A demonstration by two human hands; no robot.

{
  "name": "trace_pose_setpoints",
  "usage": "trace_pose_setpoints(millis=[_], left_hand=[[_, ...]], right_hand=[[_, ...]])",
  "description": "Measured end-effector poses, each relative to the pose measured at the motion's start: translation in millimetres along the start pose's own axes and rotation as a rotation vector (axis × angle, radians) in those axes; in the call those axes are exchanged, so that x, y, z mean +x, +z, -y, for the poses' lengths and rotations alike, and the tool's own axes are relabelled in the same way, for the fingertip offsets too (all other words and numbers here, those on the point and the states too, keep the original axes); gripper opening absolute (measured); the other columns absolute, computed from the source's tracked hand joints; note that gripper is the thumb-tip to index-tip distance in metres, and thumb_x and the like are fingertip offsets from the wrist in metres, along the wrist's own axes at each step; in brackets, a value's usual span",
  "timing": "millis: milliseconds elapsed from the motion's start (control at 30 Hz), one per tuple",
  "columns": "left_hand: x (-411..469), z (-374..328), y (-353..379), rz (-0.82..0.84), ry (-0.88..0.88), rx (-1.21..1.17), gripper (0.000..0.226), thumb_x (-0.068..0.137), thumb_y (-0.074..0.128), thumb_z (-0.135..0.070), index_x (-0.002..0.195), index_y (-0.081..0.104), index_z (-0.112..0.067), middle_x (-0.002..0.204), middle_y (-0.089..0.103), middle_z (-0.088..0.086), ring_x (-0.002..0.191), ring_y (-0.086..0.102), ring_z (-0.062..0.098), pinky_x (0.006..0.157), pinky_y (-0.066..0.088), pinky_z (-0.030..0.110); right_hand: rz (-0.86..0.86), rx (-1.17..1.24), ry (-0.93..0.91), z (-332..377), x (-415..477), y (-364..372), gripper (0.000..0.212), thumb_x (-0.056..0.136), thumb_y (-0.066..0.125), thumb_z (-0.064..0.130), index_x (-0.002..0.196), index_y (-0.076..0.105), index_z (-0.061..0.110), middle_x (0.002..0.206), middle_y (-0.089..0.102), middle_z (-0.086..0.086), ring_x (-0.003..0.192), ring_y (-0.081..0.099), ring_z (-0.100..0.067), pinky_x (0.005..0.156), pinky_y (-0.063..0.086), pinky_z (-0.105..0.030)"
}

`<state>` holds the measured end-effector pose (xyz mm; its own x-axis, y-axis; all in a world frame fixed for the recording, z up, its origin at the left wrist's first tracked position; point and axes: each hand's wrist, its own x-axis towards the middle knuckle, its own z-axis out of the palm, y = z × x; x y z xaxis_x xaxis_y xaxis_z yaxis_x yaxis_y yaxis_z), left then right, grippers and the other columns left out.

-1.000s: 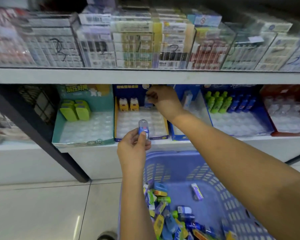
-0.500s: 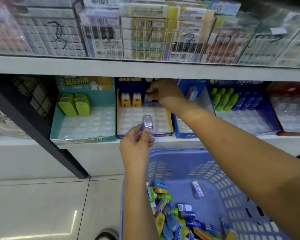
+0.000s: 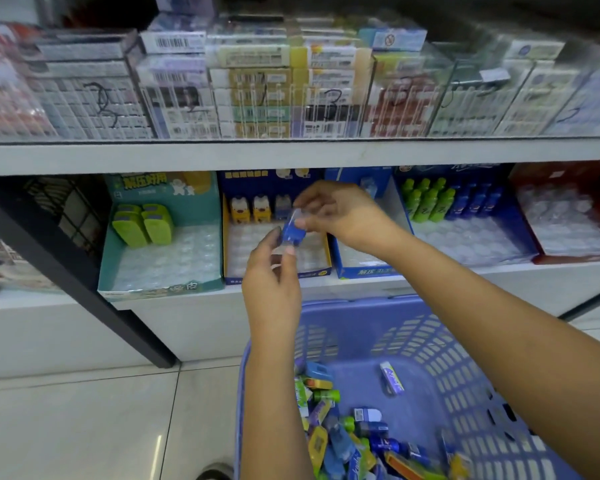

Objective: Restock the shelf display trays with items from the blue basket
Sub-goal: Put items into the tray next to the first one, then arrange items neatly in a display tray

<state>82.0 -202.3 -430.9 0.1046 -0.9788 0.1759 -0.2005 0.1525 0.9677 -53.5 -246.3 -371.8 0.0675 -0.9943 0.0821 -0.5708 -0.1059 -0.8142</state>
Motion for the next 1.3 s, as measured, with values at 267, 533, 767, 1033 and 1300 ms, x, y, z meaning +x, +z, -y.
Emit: trace_pose_setpoints(millis=[267, 533, 767, 1033, 1300], left_hand=[[-6.4, 11.5, 16.4, 0.356, 0.061, 0.555, 0.037, 0.095, 0.052, -0.024, 0.129, 0.056, -0.011, 0.139, 0.05, 0.001, 0.132, 0.037, 0.018, 0.115, 0.018, 0.027], [-3.0, 13.3, 14.7, 0.368, 0.049, 0.529, 0.037, 0.095, 0.052, -0.024, 0.13, 0.055, -0.011, 0.141, 0.048, -0.001, 0.132, 0.038, 0.016, 0.117, 0.014, 0.026], [-1.7, 14.4, 13.4, 0.383, 0.054, 0.515, 0.037, 0.095, 0.053, -0.025, 0.129, 0.056, -0.01, 0.139, 0.05, -0.001, 0.13, 0.04, 0.017, 0.116, 0.02, 0.029], [-7.3, -21.5, -14.1, 0.323, 0.073, 0.239, 0.02, 0.094, 0.054, -0.024, 0.084, 0.07, -0.031, 0.084, 0.067, -0.022, 0.083, 0.061, -0.007, 0.071, 0.044, 0.004], [-35.1, 35.2, 14.7, 0.812, -0.324, 0.595, 0.018, 0.086, 0.057, -0.01, 0.07, 0.065, -0.008, 0.072, 0.058, 0.016, 0.068, 0.052, 0.023, 0.066, 0.046, 0.032]], right_hand=[[-0.076, -0.46, -0.014, -27.0, 49.9, -4.1, 0.026, 0.092, 0.054, 0.01, 0.118, 0.058, 0.009, 0.112, 0.064, -0.008, 0.099, 0.057, -0.018, 0.079, 0.036, -0.018], [0.058, -0.537, 0.043, -35.8, 74.2, -3.2, 0.026, 0.087, 0.062, 0.018, 0.113, 0.061, 0.014, 0.116, 0.062, -0.003, 0.096, 0.056, -0.012, 0.077, 0.038, -0.017], [0.065, -0.656, 0.073, -32.5, 81.8, -1.7, 0.018, 0.09, 0.055, 0.016, 0.104, 0.064, 0.009, 0.104, 0.063, -0.004, 0.099, 0.058, -0.021, 0.074, 0.043, -0.014], [0.021, -0.708, -0.02, 0.9, 19.4, -17.3, 0.029, 0.092, 0.055, 0.034, 0.105, 0.062, 0.009, 0.109, 0.061, -0.009, 0.099, 0.056, -0.025, 0.08, 0.045, -0.031], [0.365, -0.374, 0.353, -106.2, -135.0, 24.8, 0.021, 0.083, 0.068, 0.031, 0.093, 0.069, 0.013, 0.094, 0.07, -0.004, 0.08, 0.059, -0.012, 0.064, 0.035, -0.018]])
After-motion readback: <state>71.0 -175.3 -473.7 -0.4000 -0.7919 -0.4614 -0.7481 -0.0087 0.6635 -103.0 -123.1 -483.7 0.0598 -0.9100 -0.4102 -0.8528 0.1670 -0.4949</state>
